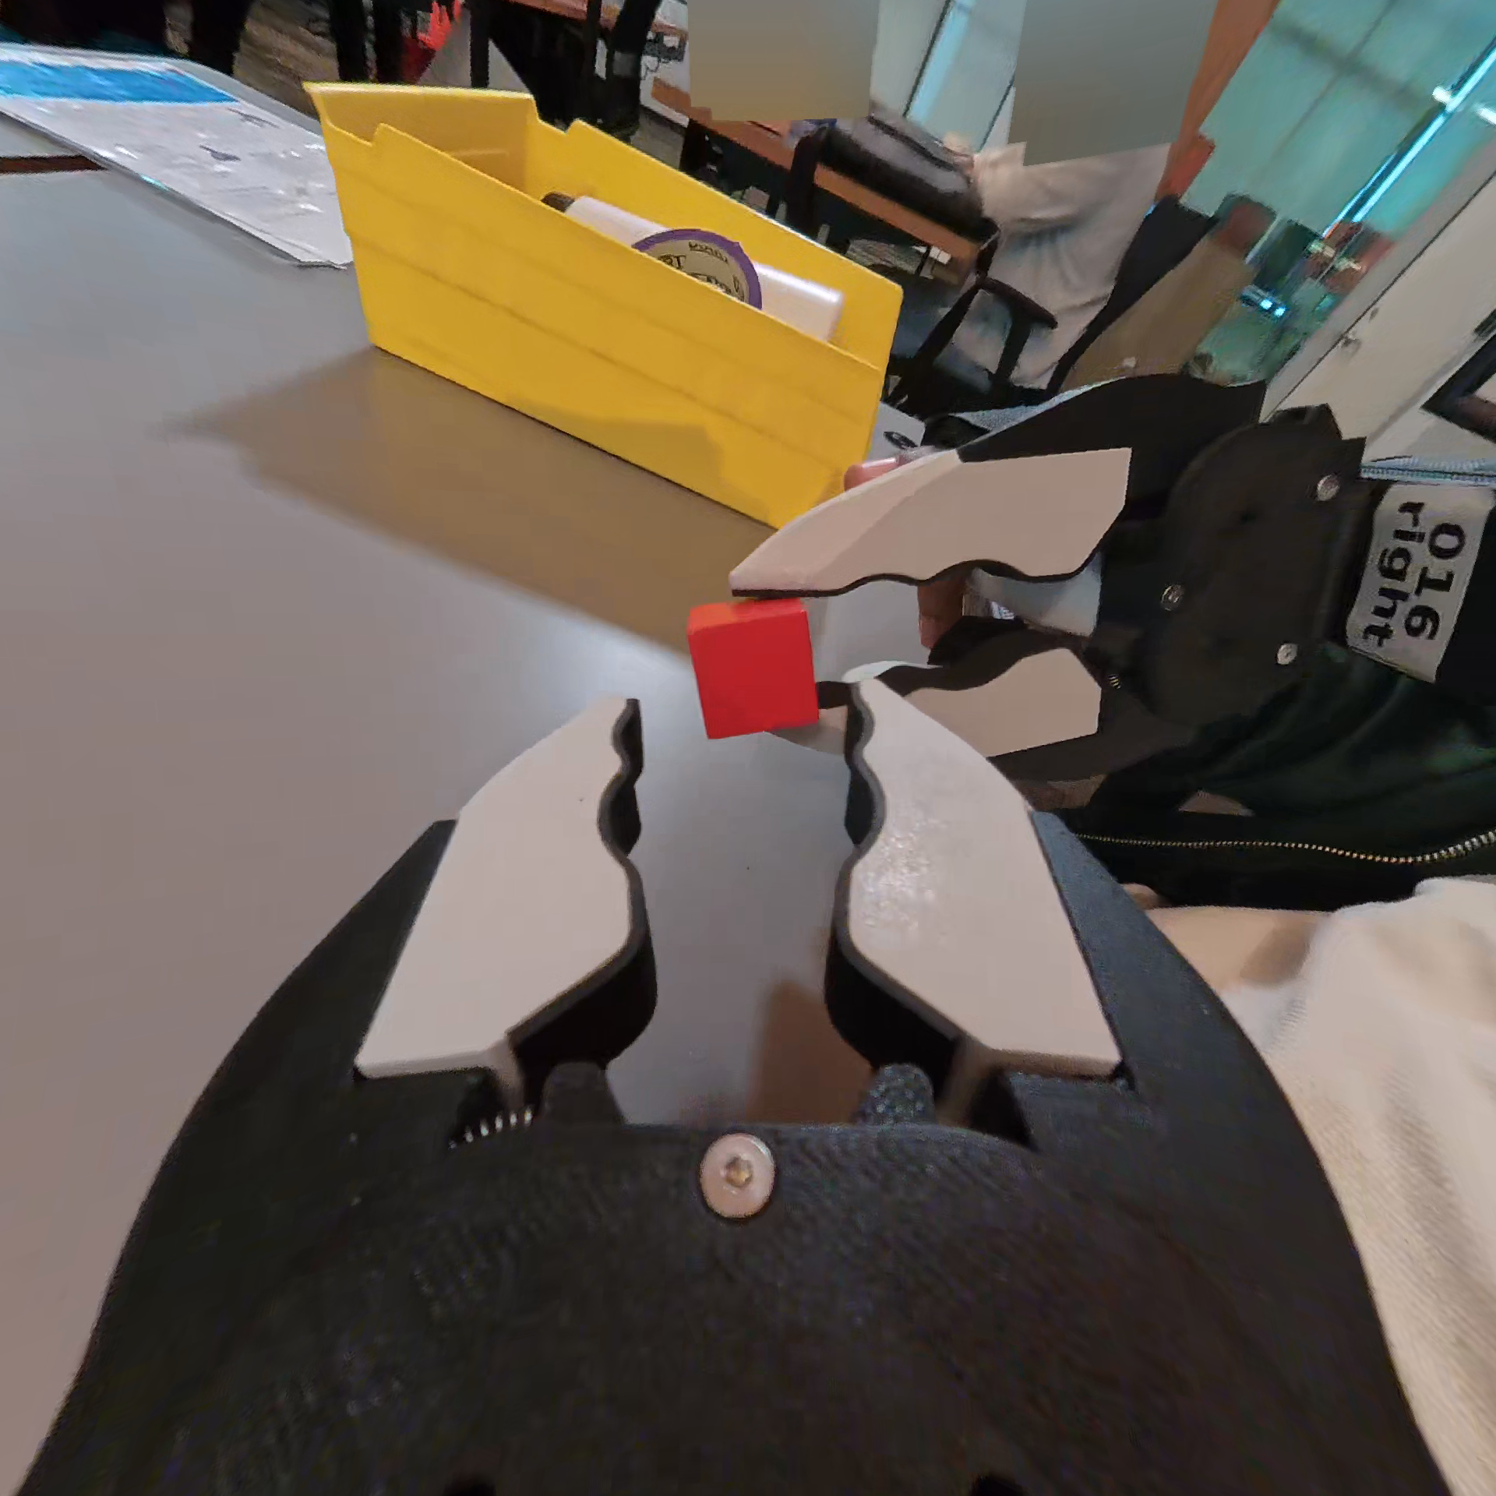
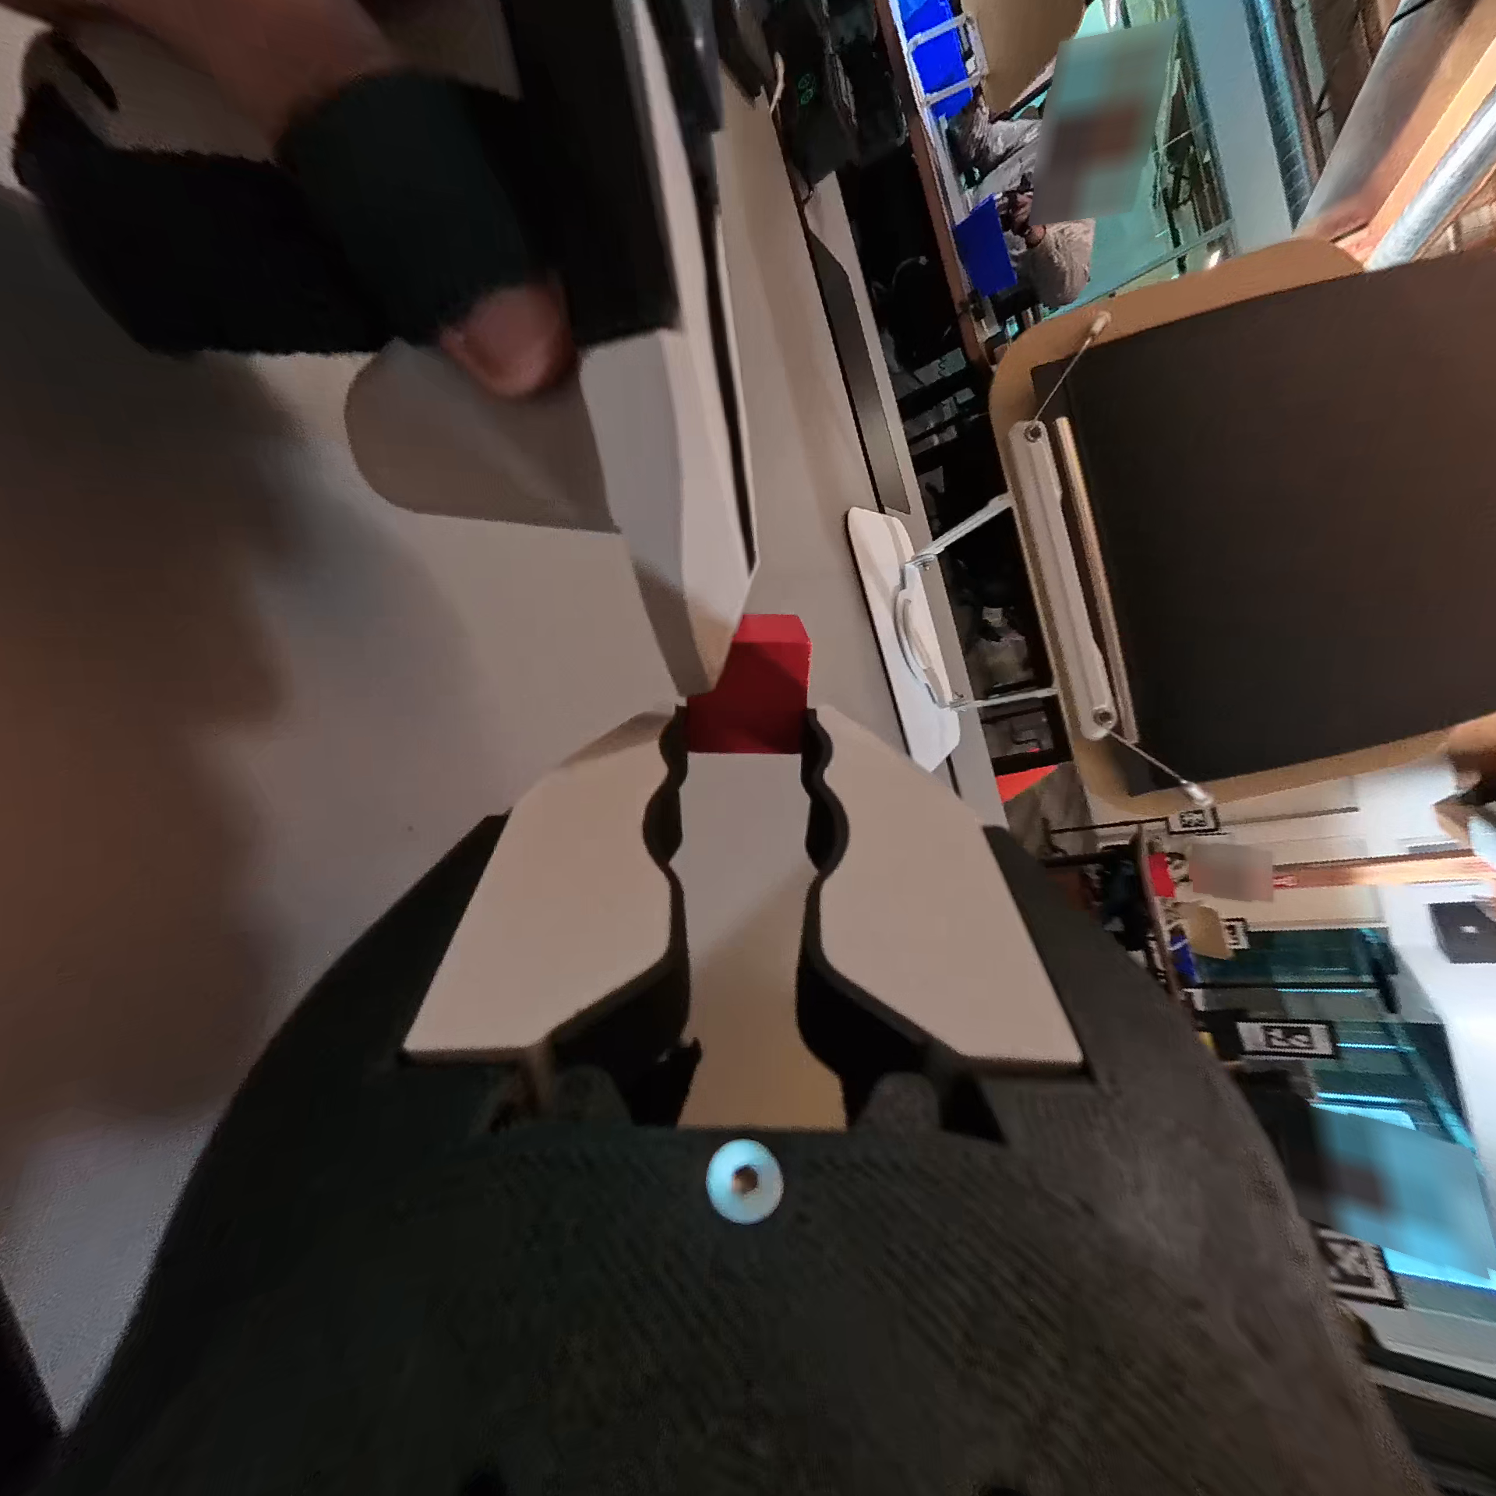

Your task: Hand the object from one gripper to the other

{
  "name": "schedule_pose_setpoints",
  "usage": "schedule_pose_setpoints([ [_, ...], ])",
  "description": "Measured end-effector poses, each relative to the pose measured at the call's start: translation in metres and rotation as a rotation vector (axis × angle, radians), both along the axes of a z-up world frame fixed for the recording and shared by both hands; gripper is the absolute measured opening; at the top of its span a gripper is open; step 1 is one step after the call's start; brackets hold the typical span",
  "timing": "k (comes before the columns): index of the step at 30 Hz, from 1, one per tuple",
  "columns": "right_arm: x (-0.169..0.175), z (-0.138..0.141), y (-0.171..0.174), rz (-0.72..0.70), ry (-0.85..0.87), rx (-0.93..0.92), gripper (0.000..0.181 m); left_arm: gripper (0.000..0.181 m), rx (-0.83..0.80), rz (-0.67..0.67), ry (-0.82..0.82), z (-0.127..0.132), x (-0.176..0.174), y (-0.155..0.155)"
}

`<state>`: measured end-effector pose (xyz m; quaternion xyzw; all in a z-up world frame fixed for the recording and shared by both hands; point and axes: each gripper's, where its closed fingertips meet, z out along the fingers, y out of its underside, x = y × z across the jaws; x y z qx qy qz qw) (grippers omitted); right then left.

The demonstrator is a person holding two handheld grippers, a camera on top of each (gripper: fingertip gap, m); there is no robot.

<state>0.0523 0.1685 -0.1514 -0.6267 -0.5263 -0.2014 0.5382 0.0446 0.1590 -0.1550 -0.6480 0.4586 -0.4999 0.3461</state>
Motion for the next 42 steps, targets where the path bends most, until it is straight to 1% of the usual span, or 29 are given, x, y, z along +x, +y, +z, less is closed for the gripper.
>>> schedule_pose_setpoints([
  [2, -0.004, -0.002, -0.002, 0.006, -0.04, 0.012, 0.027, 0.042, 0.008, -0.012, -0.018, 0.003, 0.001, -0.004],
  [4, -0.007, -0.003, -0.002, 0.012, -0.073, 0.03, 0.027, 0.04, -0.018, -0.027, -0.018, 0.001, 0.003, -0.007],
  [7, -0.009, -0.004, -0.003, 0.013, -0.091, 0.036, 0.027, 0.031, -0.063, -0.042, 0.003, -0.006, 0.004, -0.008],
  [12, -0.011, 0.002, -0.003, 0.033, -0.056, 0.071, 0.027, 0.03, -0.105, -0.049, -0.046, 0.001, 0.004, -0.007],
  [13, -0.011, 0.005, -0.002, 0.042, -0.04, 0.09, 0.028, 0.03, -0.116, -0.052, -0.064, 0.004, 0.004, -0.007],
  [14, -0.01, 0.009, -0.001, 0.046, -0.01, 0.112, 0.041, 0.03, -0.126, -0.054, -0.091, 0.007, 0.003, -0.006],
  [16, -0.006, 0.014, 0.003, 0.029, 0.087, 0.088, 0.064, 0.03, -0.151, -0.055, -0.139, 0.013, 0.001, -0.003],
  [17, -0.004, 0.015, 0.006, 0.021, 0.168, 0.047, 0.074, 0.03, -0.164, -0.059, -0.166, 0.015, -0.001, -0.002],
  [18, -0.002, 0.015, 0.007, 0.023, 0.268, -0.007, 0.08, 0.03, -0.176, -0.066, -0.196, 0.018, -0.002, 0.0],
  [20, 0.002, 0.018, 0.009, 0.051, 0.496, -0.126, 0.084, 0.03, -0.199, -0.086, -0.249, 0.023, -0.005, 0.001],
  [22, 0.008, 0.025, 0.01, 0.084, 0.742, -0.243, 0.083, 0.029, -0.187, -0.089, -0.281, 0.027, -0.007, 0.003],
  [24, 0.017, 0.033, 0.011, 0.115, 0.993, -0.36, 0.077, 0.029, -0.119, -0.083, -0.274, 0.026, -0.008, 0.005],
  [26, 0.024, 0.037, 0.01, 0.141, 1.174, -0.475, 0.068, 0.029, 0.008, -0.047, -0.227, 0.023, -0.009, 0.009],
  [27, 0.024, 0.036, 0.008, 0.156, 1.222, -0.533, 0.062, 0.029, 0.092, -0.025, -0.19, 0.021, -0.009, 0.011],
  [29, 0.019, 0.03, 0.006, 0.166, 1.268, -0.637, 0.056, 0.029, 0.287, 0.035, -0.063, 0.014, -0.012, 0.019],
  [32, 0.004, 0.018, 0.0, 0.162, 1.259, -0.752, 0.05, 0.03, 0.594, 0.104, 0.164, 0.001, -0.017, 0.028],
  [34, -0.007, 0.011, -0.004, 0.159, 1.244, -0.807, 0.052, 0.03, 0.718, 0.112, 0.25, -0.005, -0.014, 0.024],
  [36, -0.014, 0.007, -0.005, 0.142, 1.223, -0.823, 0.053, 0.03, 0.751, 0.097, 0.308, -0.012, -0.006, 0.016],
  [38, -0.013, 0.001, -0.003, 0.088, 1.173, -0.797, 0.053, 0.031, 0.771, 0.092, 0.368, -0.018, -0.001, 0.011],
  [40, -0.007, -0.009, 0.001, -0.007, 1.065, -0.742, 0.053, 0.031, 0.815, 0.096, 0.421, -0.022, 0.002, 0.008],
  [42, -0.002, -0.015, 0.004, -0.066, 0.942, -0.667, 0.049, 0.03, 0.848, 0.108, 0.482, -0.027, 0.002, 0.007],
])
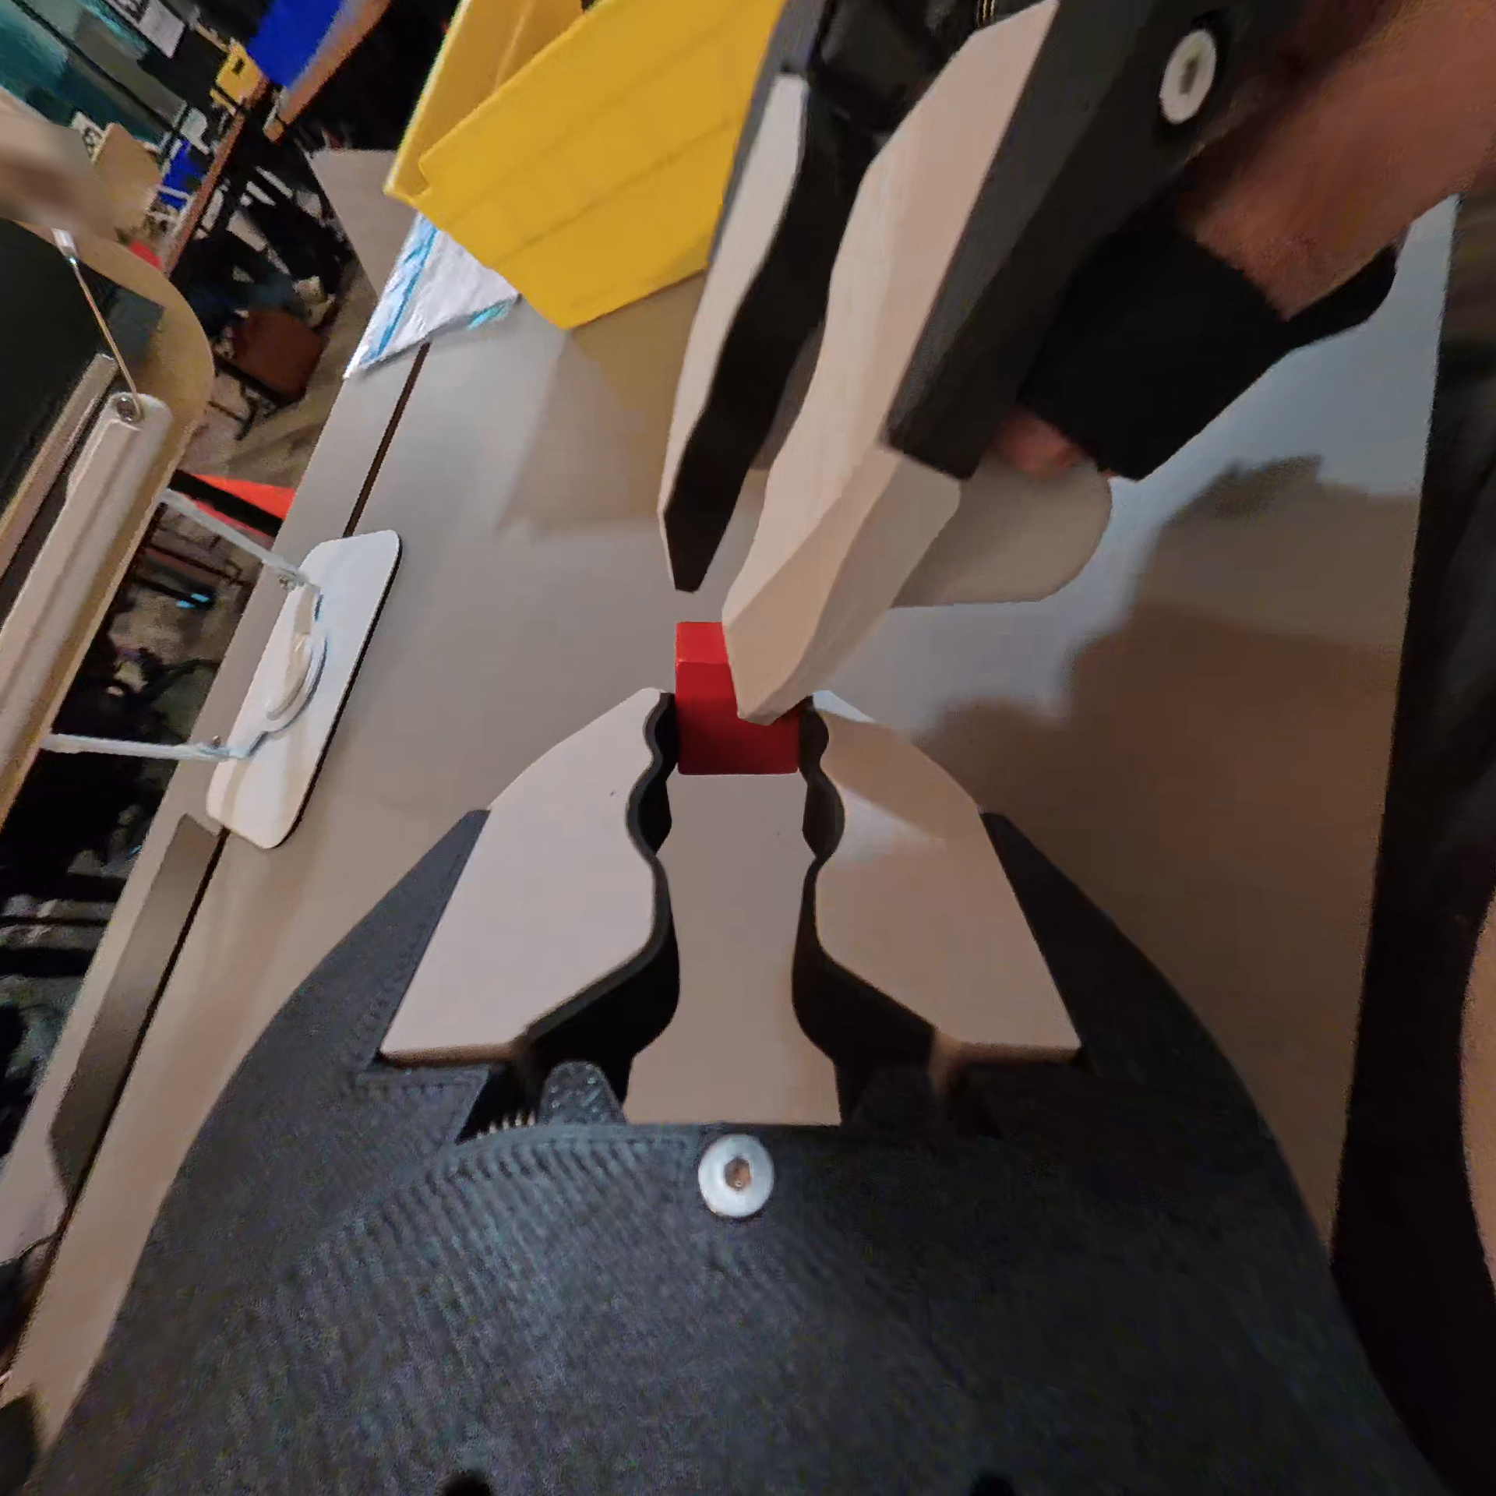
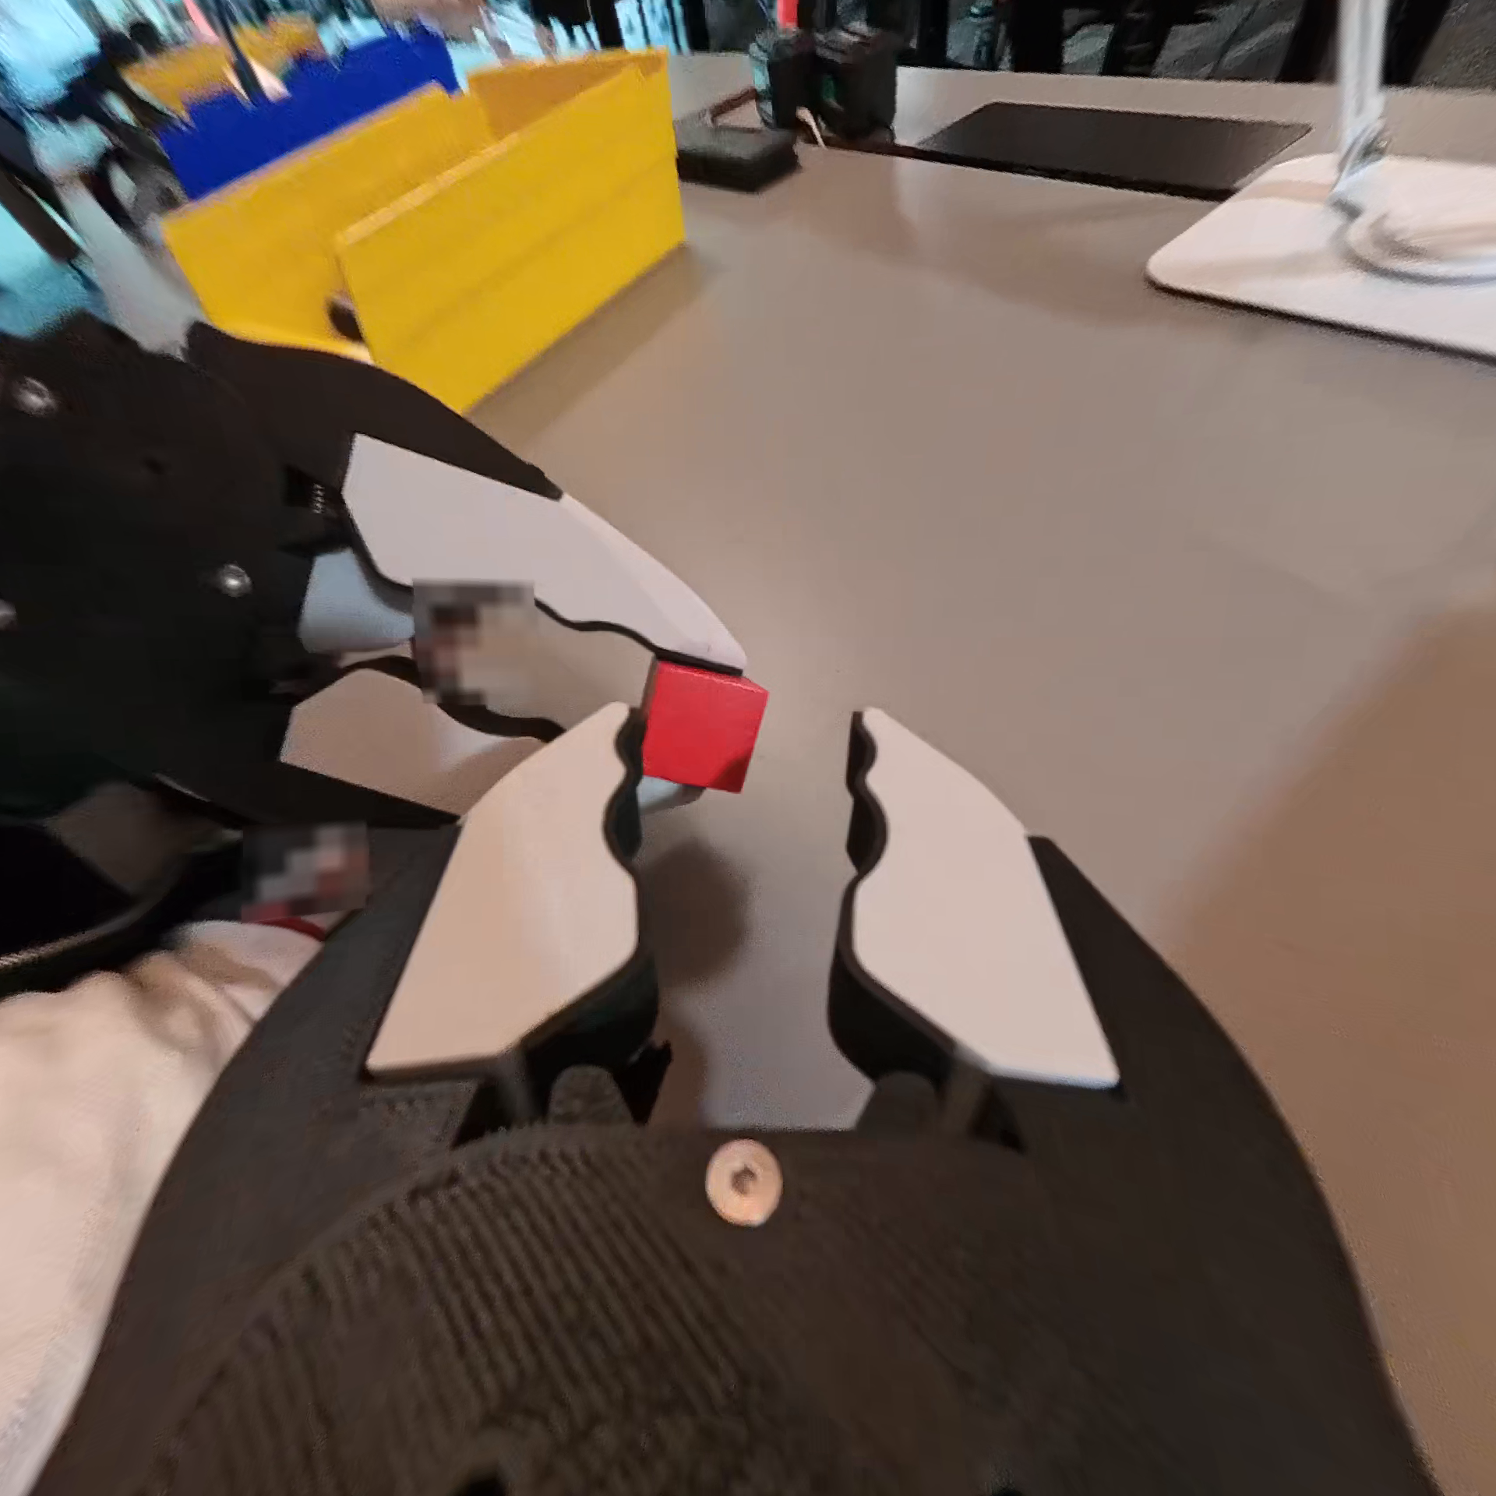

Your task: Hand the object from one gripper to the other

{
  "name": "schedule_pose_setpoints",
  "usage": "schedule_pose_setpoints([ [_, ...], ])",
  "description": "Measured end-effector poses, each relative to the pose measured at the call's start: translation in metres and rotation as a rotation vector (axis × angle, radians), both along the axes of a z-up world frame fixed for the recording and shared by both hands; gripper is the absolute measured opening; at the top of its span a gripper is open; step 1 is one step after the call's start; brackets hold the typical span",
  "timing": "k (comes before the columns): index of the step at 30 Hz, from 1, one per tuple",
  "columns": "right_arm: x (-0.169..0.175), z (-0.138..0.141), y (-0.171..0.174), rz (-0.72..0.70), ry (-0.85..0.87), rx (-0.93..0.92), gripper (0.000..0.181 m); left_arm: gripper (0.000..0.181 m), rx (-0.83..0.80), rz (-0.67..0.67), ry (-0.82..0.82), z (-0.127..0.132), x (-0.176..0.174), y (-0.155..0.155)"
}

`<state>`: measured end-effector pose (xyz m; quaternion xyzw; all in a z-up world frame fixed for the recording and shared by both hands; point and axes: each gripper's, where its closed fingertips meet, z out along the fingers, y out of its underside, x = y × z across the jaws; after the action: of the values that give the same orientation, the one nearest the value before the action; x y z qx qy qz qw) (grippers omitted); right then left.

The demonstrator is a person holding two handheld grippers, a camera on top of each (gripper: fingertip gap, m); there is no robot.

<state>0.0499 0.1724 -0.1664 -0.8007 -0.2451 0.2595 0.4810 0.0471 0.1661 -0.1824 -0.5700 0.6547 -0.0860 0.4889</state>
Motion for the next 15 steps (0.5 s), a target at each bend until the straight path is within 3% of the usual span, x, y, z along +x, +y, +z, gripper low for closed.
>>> schedule_pose_setpoints([
  [4, -0.007, -0.006, -0.007, 0.016, -0.079, -0.022, 0.03, 0.031, 0.04, 0.026, 0.045, -0.004, 0.001, 0.0],
  [9, -0.008, -0.01, -0.008, 0.036, -0.062, -0.065, 0.031, 0.031, 0.105, 0.035, 0.081, -0.004, 0.001, 0.0],
  [13, -0.006, -0.005, -0.008, 0.04, -0.013, -0.069, 0.03, 0.031, 0.111, 0.019, 0.004, 0.004, 0.004, 0.0],
  [15, -0.001, 0.002, -0.006, 0.04, -0.018, -0.017, 0.03, 0.051, 0.076, 0.034, -0.087, 0.013, 0.006, 0.003],
])
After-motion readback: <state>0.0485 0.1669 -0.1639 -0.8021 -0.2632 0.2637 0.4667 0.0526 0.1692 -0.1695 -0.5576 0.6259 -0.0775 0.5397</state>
